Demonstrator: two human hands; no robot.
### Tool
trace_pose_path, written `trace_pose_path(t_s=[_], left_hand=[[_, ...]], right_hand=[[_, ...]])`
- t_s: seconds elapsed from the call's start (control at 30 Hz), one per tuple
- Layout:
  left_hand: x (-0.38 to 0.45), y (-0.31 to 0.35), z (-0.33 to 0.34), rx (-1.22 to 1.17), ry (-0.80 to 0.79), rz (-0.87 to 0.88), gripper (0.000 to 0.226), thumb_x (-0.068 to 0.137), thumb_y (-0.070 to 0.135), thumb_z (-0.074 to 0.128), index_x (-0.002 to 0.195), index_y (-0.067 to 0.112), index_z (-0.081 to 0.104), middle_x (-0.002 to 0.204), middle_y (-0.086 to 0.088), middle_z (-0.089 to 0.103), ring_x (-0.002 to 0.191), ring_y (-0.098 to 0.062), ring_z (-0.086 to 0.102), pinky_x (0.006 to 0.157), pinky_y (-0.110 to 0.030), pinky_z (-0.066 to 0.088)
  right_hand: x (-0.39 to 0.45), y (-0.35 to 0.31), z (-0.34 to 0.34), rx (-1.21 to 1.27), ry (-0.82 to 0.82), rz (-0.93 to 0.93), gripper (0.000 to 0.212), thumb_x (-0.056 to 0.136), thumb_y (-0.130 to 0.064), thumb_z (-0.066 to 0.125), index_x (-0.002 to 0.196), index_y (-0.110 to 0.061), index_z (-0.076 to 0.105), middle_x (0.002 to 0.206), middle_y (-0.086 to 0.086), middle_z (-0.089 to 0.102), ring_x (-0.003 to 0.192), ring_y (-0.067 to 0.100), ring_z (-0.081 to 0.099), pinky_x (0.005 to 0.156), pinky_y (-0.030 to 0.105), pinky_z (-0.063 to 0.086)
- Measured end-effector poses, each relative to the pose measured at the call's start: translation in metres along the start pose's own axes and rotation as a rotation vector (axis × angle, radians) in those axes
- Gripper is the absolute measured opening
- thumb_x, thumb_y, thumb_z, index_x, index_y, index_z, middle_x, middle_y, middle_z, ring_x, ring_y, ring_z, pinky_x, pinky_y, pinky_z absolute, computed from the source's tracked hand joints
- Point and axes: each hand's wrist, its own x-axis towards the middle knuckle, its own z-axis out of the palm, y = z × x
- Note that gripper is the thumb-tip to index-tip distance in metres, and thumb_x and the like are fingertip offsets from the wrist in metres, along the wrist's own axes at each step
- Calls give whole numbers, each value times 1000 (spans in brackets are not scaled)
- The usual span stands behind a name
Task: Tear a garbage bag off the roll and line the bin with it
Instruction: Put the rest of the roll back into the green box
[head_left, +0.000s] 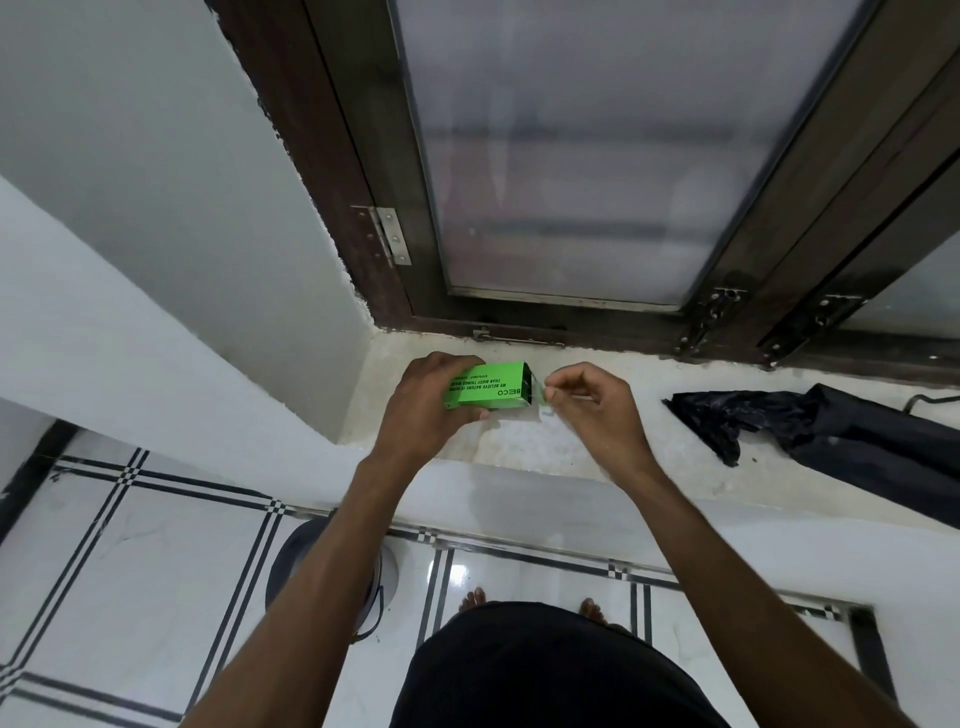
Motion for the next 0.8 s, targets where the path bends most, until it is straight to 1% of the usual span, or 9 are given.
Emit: trace_pose_path(t_s=[0.2,0.37,0.43,0.5,0.57,0.63,0.67,0.73,0.8], left_hand=[[1,0,2,13,-3,11,64,74,30,84,133,24,59,127,-2,61,116,-25,50,85,-27,39],[0,2,3,-10,-15,6,64,74,25,85,133,21,59,128,-6,61,117,-26,48,87,-23,35],[1,3,4,5,-2,-2,65,72,23,86,131,19,60,126,-7,62,117,-29,49,90,-28,38],[2,-1,4,69,13,-18,66,67,25,88,128,19,62,123,-8,63,116,-31,52,98,-38,41],[2,-7,2,141,18,-36,71,63,29,89,128,21,63,123,-8,62,117,-33,54,103,-48,40],[4,-14,-3,172,33,-27,80,58,36,91,130,20,62,126,-12,60,122,-37,51,105,-49,40],[4,-17,-8,191,43,-13,86,55,42,90,133,22,60,129,-13,57,127,-39,47,107,-49,38],[11,-7,-12,209,54,60,97,51,57,86,137,26,55,136,-12,51,138,-41,36,113,-52,32],[16,18,-13,124,77,138,91,55,59,80,136,23,57,139,-11,48,142,-38,30,117,-48,29]], right_hand=[[-2,2,15,36,-87,-11,12,84,1,71,92,-7,73,88,3,73,82,9,65,73,21,54],[1,-8,24,99,-58,50,16,87,4,67,98,-8,66,91,6,72,87,12,68,69,19,54],[2,-10,26,128,-100,103,19,90,0,63,103,-13,57,92,7,74,88,11,70,64,22,52],[0,-9,27,107,-206,134,20,93,-3,60,107,-16,53,94,6,75,82,8,69,61,21,47],[-4,-6,27,15,-264,74,19,93,-5,60,108,-16,56,99,2,73,88,8,68,71,20,49],[-11,-5,22,-63,-215,-21,19,92,-4,60,106,-17,61,100,-3,71,95,9,67,84,23,51],[-16,-7,18,-57,-172,-36,18,91,-5,59,104,-17,63,99,-3,72,96,11,66,86,26,52],[-25,-8,-8,2,-34,-14,16,91,-7,58,101,-18,66,95,-2,72,92,15,67,82,28,54],[-36,-10,-44,100,154,-6,14,95,-5,56,98,-13,66,90,3,71,83,14,67,73,22,53]])
